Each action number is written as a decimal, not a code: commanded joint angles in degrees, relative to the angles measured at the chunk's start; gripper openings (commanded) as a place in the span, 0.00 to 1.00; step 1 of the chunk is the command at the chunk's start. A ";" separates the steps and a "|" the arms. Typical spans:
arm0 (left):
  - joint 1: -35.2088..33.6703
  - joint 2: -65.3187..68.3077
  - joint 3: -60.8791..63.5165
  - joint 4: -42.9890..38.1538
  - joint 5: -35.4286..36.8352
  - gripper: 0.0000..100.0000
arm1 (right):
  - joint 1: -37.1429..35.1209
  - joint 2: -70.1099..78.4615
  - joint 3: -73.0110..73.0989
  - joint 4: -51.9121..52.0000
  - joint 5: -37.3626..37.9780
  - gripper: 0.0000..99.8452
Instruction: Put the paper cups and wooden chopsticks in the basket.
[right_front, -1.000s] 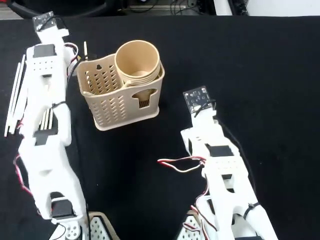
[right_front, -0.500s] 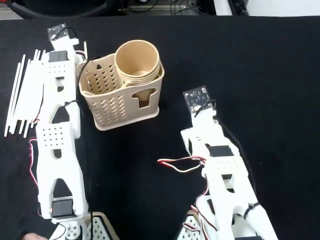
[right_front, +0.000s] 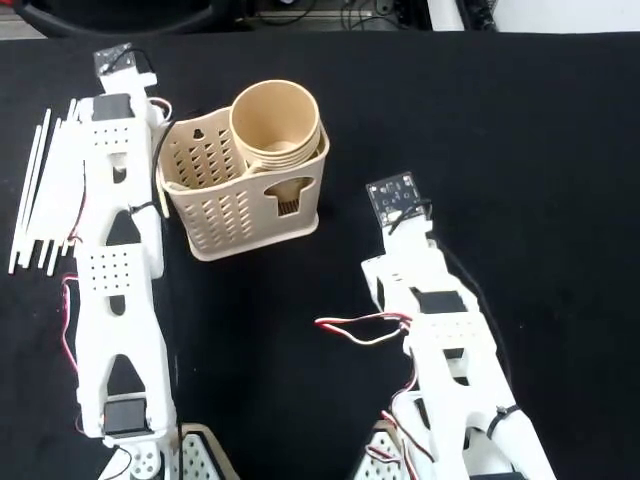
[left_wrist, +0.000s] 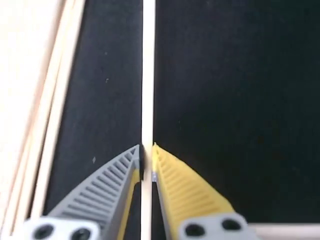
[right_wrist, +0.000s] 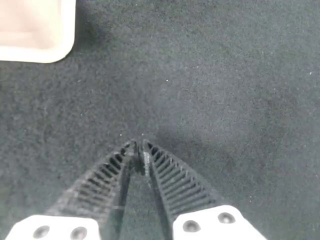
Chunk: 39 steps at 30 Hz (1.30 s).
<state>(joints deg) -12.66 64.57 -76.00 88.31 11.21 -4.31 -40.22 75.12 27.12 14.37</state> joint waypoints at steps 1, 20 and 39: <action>-1.45 -1.14 -11.12 7.91 -1.58 0.03 | -0.62 -1.71 -0.66 -1.05 0.18 0.01; -10.33 -35.08 -10.77 12.92 -1.41 0.03 | -0.53 -1.71 -0.66 -1.05 0.18 0.01; -6.29 -101.36 72.04 -20.75 -1.14 0.03 | -0.88 -1.71 -0.57 -1.05 0.18 0.01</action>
<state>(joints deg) -20.92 -22.20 -20.70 82.15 10.07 -4.31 -40.22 75.12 27.12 14.37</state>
